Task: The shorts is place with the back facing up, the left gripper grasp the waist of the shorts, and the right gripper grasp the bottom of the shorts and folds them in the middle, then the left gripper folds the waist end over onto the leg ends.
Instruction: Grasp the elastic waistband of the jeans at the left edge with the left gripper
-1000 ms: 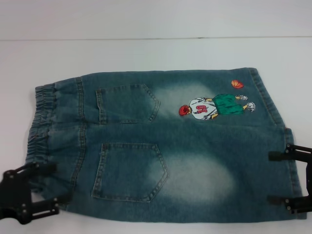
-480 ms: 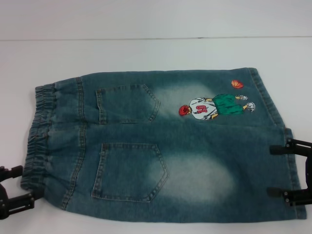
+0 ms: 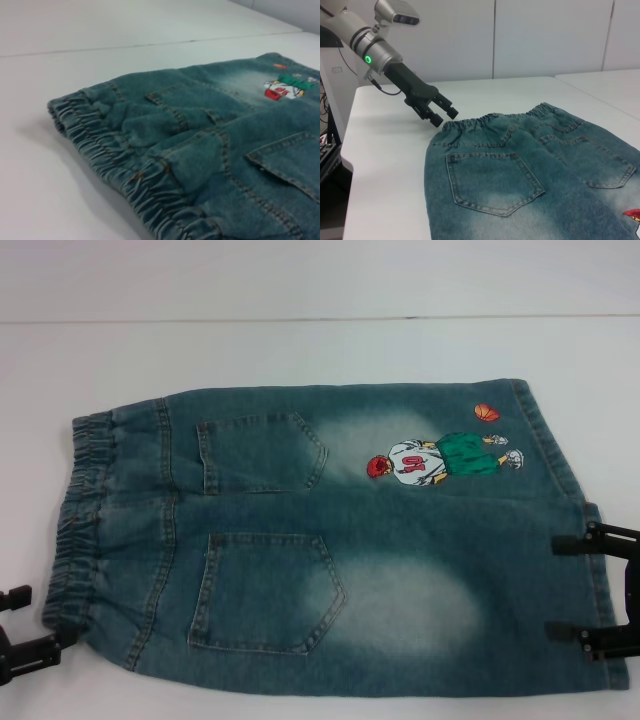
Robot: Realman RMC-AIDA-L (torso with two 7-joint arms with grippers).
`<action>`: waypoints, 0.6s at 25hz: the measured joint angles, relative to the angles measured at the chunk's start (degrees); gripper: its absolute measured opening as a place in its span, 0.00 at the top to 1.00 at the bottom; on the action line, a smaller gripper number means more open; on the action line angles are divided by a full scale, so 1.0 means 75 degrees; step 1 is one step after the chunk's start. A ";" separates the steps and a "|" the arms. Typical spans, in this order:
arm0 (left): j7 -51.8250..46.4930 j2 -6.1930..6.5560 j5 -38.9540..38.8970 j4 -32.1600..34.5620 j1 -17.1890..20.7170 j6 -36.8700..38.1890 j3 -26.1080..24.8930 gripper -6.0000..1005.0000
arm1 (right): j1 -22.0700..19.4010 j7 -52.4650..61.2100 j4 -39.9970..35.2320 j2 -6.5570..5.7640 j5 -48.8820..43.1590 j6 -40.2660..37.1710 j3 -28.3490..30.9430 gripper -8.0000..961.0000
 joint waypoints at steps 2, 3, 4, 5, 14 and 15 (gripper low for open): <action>-0.0039 0.0000 0.0122 -0.0050 -0.0030 -0.0141 0.0017 0.13 | 0.0005 0.0005 0.0000 0.0003 0.0000 0.0000 0.0000 0.01; -0.0064 0.0000 0.0166 -0.0061 -0.0039 -0.0179 0.0039 0.13 | 0.0007 0.0008 0.0000 0.0003 0.0000 0.0001 0.0000 0.01; -0.0087 0.0000 0.0212 -0.0069 -0.0048 -0.0212 0.0066 0.13 | 0.0010 0.0011 0.0000 0.0004 0.0000 0.0001 0.0000 0.01; -0.0103 0.0000 0.0253 -0.0073 -0.0059 -0.0228 0.0103 0.13 | 0.0013 0.0012 0.0000 0.0004 0.0000 0.0001 0.0000 0.01; -0.0098 0.0005 0.0292 -0.0175 -0.0187 0.0087 0.0168 0.13 | 0.0019 0.0018 0.0000 0.0004 0.0000 0.0045 0.0009 0.02; -0.0100 0.0008 0.0294 -0.0191 -0.0206 0.0084 0.0226 0.13 | 0.0018 0.0021 0.0000 0.0005 0.0000 0.0047 0.0010 0.02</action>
